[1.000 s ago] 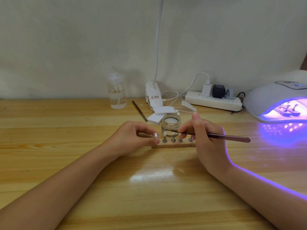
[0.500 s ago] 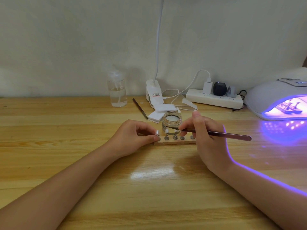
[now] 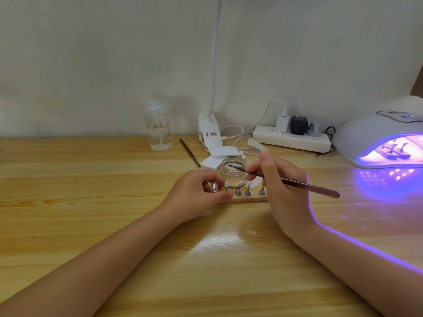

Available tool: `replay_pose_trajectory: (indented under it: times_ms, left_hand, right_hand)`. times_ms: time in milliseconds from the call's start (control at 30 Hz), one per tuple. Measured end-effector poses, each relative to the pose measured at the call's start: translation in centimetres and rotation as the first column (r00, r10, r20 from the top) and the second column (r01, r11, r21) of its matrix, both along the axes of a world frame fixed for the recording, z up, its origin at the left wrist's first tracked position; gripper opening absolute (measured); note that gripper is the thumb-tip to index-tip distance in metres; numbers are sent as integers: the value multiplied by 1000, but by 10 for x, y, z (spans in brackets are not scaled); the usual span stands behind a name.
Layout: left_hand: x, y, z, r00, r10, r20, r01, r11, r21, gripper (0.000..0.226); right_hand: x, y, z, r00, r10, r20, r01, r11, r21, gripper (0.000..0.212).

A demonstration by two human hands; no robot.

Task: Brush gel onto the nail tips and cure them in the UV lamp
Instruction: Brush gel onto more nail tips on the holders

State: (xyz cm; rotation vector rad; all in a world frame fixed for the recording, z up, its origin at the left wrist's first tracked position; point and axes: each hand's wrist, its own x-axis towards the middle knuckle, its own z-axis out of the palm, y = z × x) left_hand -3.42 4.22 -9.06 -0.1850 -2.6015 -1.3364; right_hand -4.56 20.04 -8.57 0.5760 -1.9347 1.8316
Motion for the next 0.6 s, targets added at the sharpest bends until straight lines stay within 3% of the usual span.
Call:
replay_pose_trajectory:
  times_ms: [200, 367, 600]
  left_hand:
    - [-1, 1, -1, 999, -16, -30, 16, 1000, 19, 21]
    - [1, 2, -1, 998, -28, -60, 29, 999, 13, 21]
    - [2, 2, -3, 989, -40, -141, 36, 999, -31, 28]
  right_hand:
    - [-14, 6, 21, 998, -50, 35, 49, 998, 25, 25]
    - [-39, 10, 43, 991, -99, 89, 66, 946, 319, 28]
    - [-58, -7, 44, 989, -148, 29, 103, 804, 586, 42]
